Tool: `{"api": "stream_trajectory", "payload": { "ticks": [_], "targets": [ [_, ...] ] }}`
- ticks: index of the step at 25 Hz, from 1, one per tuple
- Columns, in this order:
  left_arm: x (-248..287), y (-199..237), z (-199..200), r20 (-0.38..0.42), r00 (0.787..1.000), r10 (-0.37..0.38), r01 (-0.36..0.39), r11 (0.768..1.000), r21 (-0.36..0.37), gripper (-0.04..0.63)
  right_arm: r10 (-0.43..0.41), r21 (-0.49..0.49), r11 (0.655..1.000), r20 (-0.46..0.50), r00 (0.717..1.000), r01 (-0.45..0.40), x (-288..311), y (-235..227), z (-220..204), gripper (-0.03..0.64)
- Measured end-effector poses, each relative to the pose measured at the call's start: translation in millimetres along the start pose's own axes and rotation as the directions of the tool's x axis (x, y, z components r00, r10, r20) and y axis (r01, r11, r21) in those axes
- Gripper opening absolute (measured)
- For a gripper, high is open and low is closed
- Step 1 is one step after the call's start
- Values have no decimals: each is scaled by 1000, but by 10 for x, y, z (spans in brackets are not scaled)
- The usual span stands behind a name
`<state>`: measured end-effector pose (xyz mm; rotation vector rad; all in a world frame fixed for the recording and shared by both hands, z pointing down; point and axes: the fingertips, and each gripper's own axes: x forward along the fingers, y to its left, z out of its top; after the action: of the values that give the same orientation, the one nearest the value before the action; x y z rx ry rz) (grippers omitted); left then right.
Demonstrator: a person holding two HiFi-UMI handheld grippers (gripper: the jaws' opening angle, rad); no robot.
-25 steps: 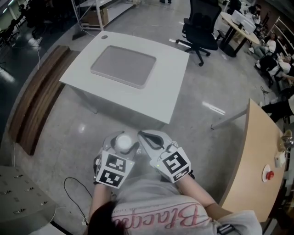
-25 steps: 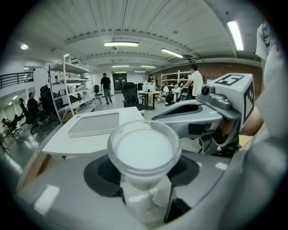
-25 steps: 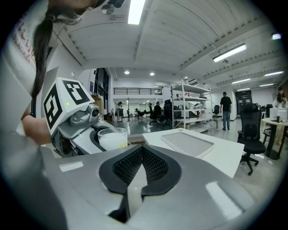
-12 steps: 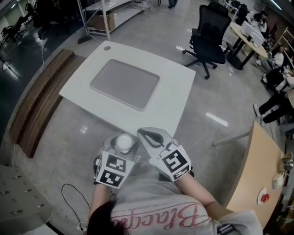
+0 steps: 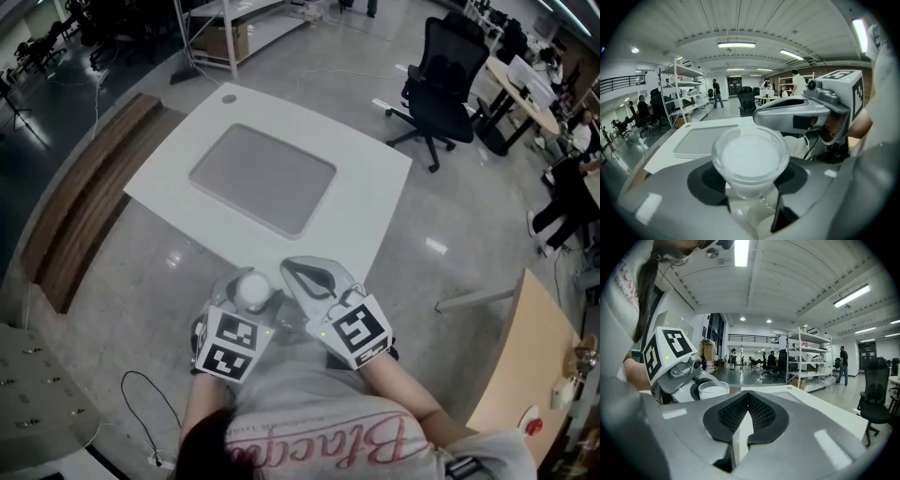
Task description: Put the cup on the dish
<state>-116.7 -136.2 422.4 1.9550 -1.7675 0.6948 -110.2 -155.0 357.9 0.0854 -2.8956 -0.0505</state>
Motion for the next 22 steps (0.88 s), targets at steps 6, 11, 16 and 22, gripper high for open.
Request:
{"api": "stream_trajectory", "payload": {
  "ticks": [6,11,16,22],
  "targets": [
    [129,172,70,-5,1000,1,-1,1000,-7,252,10,-10,1000,-26,1000,-10,129,-84,-32,2],
    [308,358,161,-17,1000,-6,6,1000,-8,252,1,34,999,-48,999,1,273,-263,-85,2],
    [534,583,274,-14,1000,-23,23,1000,-22,252,-4,72,997,-72,997,9,453,-439,-140,2],
    [848,873,340,-17,1000,-24,24,999,-25,252,0,130,991,-109,994,14,691,-648,-257,2]
  ]
}}
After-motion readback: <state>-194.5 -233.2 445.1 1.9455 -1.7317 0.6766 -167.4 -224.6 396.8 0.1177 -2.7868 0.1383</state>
